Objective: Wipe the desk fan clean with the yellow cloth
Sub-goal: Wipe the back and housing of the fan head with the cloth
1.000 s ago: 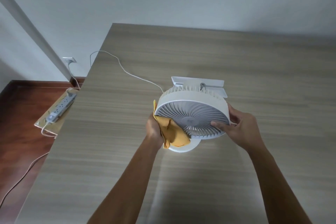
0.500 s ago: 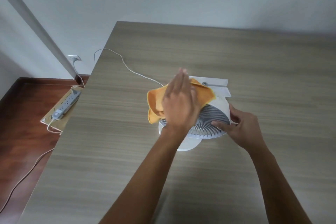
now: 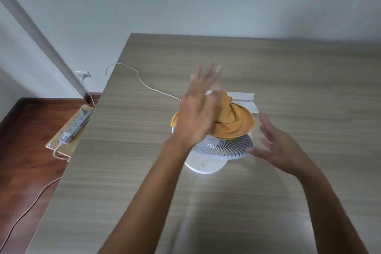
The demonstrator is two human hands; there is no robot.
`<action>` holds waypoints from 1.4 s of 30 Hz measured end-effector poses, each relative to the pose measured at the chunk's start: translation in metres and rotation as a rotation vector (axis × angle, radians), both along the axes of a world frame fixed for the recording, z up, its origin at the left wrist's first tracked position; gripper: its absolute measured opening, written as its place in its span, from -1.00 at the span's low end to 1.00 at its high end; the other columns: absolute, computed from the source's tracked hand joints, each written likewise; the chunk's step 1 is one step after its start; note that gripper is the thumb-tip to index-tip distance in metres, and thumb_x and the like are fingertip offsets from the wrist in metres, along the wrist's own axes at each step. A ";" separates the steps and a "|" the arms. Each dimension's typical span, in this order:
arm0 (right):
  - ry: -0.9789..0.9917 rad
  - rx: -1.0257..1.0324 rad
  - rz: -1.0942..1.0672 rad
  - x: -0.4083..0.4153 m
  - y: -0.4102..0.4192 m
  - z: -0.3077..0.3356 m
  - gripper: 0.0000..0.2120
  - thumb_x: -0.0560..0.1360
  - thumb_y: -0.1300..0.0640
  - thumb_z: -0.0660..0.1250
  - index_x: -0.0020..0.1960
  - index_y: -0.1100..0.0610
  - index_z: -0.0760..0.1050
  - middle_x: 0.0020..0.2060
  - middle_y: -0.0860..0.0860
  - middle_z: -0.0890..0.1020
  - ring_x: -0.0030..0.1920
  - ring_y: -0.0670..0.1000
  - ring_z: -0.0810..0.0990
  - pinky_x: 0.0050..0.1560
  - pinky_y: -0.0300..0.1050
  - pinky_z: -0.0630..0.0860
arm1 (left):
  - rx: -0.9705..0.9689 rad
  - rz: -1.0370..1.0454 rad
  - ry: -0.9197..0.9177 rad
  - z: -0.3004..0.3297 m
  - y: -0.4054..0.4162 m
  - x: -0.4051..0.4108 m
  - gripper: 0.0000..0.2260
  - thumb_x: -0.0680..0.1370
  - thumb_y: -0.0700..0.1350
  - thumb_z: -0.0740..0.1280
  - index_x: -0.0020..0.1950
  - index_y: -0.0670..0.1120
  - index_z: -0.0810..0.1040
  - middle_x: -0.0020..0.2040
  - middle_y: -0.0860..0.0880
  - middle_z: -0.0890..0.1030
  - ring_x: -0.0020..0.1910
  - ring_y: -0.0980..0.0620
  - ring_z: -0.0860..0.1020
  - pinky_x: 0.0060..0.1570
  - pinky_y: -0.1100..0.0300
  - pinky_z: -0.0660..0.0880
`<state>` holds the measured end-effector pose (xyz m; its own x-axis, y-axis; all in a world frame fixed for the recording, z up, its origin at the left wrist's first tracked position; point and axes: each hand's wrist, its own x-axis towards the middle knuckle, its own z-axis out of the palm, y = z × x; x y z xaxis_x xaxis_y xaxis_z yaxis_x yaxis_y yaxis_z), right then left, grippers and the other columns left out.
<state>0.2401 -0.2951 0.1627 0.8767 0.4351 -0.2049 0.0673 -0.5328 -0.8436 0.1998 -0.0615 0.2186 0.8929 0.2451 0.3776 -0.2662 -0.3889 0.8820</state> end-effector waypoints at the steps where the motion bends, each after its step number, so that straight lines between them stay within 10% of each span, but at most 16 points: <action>1: -0.034 0.048 -0.084 -0.001 -0.005 0.009 -0.11 0.41 0.18 0.49 0.55 -0.08 0.03 0.45 -0.19 0.24 0.40 -0.25 0.28 0.43 -0.13 0.28 | -0.079 0.047 -0.008 -0.004 0.022 -0.006 -0.58 0.63 0.03 0.14 0.43 -0.07 0.47 0.51 -0.01 0.39 0.57 0.12 0.16 0.53 0.21 0.10; 5: -0.508 0.172 -0.288 -0.020 0.036 0.054 -0.47 0.53 0.05 0.35 0.46 -0.10 0.29 0.38 -0.26 0.36 0.38 -0.30 0.34 0.38 -0.37 0.26 | -0.524 -0.080 0.142 -0.036 0.094 -0.032 -0.40 0.44 0.12 0.28 0.44 -0.12 0.42 0.45 -0.08 0.47 0.49 0.06 0.35 0.52 -0.01 0.18; 11: -0.862 -0.210 -0.022 -0.035 0.155 0.049 -0.63 0.59 -0.04 0.18 0.31 0.09 0.49 0.31 0.02 0.54 0.39 0.10 0.40 0.44 0.10 0.19 | -0.202 -0.311 0.487 -0.079 0.101 -0.021 -0.01 0.22 -0.28 0.54 0.57 -0.06 0.14 0.49 -0.10 0.37 0.47 -0.02 0.36 0.48 -0.06 0.28; 16: -1.024 -0.415 -0.098 -0.021 0.147 0.019 -0.64 0.60 -0.07 0.12 0.16 0.07 0.60 0.16 -0.04 0.65 0.25 0.03 0.53 0.42 0.08 0.22 | -0.051 -0.132 0.383 -0.101 0.073 -0.002 -0.36 0.20 -0.29 0.67 0.23 -0.20 0.54 0.07 -0.22 0.65 -0.02 -0.08 0.62 -0.05 0.20 0.54; 19: -1.085 -0.277 -0.210 -0.019 0.129 0.003 -0.68 0.59 -0.04 0.19 0.17 0.06 0.62 0.21 -0.07 0.62 0.31 0.00 0.51 0.42 0.11 0.26 | -0.069 -0.098 0.392 -0.106 0.072 -0.001 -0.37 0.13 -0.25 0.70 0.14 -0.22 0.58 0.02 -0.28 0.65 -0.04 -0.20 0.64 0.01 0.01 0.57; 24: -0.686 0.167 -0.570 -0.013 0.094 -0.029 -0.63 0.62 -0.02 0.10 0.27 0.08 0.55 0.20 -0.02 0.63 0.30 -0.02 0.51 0.32 0.01 0.40 | -0.113 -0.077 0.411 -0.108 0.072 -0.003 -0.39 0.15 -0.27 0.69 0.16 -0.23 0.60 0.03 -0.20 0.69 -0.06 0.01 0.65 -0.07 0.28 0.59; 28: -0.026 0.587 -1.040 -0.004 0.079 -0.061 -0.68 0.56 -0.07 0.14 -0.08 0.02 0.64 -0.20 -0.12 0.68 -0.05 -0.07 0.64 -0.08 -0.12 0.51 | -0.121 -0.055 0.433 -0.104 0.071 -0.002 -0.36 0.17 -0.27 0.69 0.21 -0.22 0.60 0.04 -0.15 0.71 -0.01 0.02 0.68 -0.06 0.34 0.57; 35: 0.511 1.186 -0.861 -0.007 0.097 -0.128 -0.63 0.61 0.00 0.08 0.28 0.12 0.49 0.16 0.13 0.60 0.20 0.20 0.54 0.23 0.13 0.51 | -0.097 -0.026 0.462 -0.101 0.068 -0.001 -0.38 0.18 -0.23 0.69 0.20 -0.19 0.59 0.06 -0.15 0.69 0.06 -0.07 0.68 0.08 0.02 0.63; 42: 0.425 1.131 -0.993 -0.002 0.082 -0.108 -0.64 0.61 0.00 0.08 0.20 0.09 0.57 0.15 0.12 0.64 0.19 0.18 0.59 0.18 0.12 0.55 | -0.085 -0.031 0.482 -0.105 0.064 0.003 -0.37 0.17 -0.19 0.70 0.19 -0.18 0.58 0.05 -0.13 0.69 0.04 -0.07 0.68 0.06 -0.02 0.63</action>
